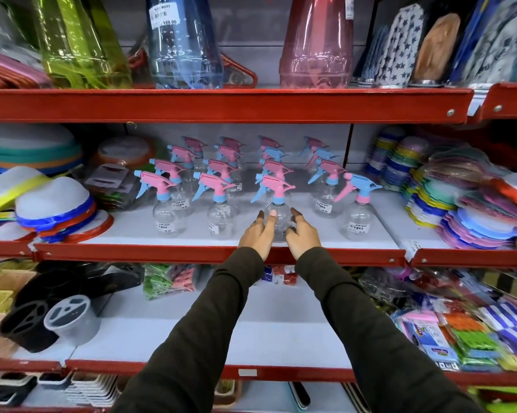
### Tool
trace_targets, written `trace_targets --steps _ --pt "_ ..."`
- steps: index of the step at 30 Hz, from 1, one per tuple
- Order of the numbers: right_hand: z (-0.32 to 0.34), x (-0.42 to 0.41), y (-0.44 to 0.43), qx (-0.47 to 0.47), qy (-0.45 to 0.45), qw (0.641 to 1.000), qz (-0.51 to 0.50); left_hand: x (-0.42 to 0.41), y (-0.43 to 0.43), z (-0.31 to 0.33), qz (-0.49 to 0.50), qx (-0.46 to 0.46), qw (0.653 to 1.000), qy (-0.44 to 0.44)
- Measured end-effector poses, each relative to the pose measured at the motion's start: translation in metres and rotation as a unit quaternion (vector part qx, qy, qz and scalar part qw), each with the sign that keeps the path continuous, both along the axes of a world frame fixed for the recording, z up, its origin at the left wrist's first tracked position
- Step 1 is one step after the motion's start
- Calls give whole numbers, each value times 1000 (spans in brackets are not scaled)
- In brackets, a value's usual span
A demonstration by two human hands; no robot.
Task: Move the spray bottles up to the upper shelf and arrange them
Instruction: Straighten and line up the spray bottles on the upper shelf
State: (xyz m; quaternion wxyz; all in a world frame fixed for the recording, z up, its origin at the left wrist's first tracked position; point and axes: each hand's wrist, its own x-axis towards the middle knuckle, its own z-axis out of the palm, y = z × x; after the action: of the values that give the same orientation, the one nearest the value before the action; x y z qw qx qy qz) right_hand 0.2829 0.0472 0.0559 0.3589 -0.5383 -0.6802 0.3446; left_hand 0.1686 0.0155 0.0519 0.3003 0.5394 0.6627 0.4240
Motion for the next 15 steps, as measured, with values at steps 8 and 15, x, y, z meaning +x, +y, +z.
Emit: trace_targets --steps 8,15 --pt "2 4 5 -13 -29 999 31 2 2 -2 8 5 1000 5" --pt "6 23 -3 99 104 988 -55 7 2 -10 150 193 969 -41"
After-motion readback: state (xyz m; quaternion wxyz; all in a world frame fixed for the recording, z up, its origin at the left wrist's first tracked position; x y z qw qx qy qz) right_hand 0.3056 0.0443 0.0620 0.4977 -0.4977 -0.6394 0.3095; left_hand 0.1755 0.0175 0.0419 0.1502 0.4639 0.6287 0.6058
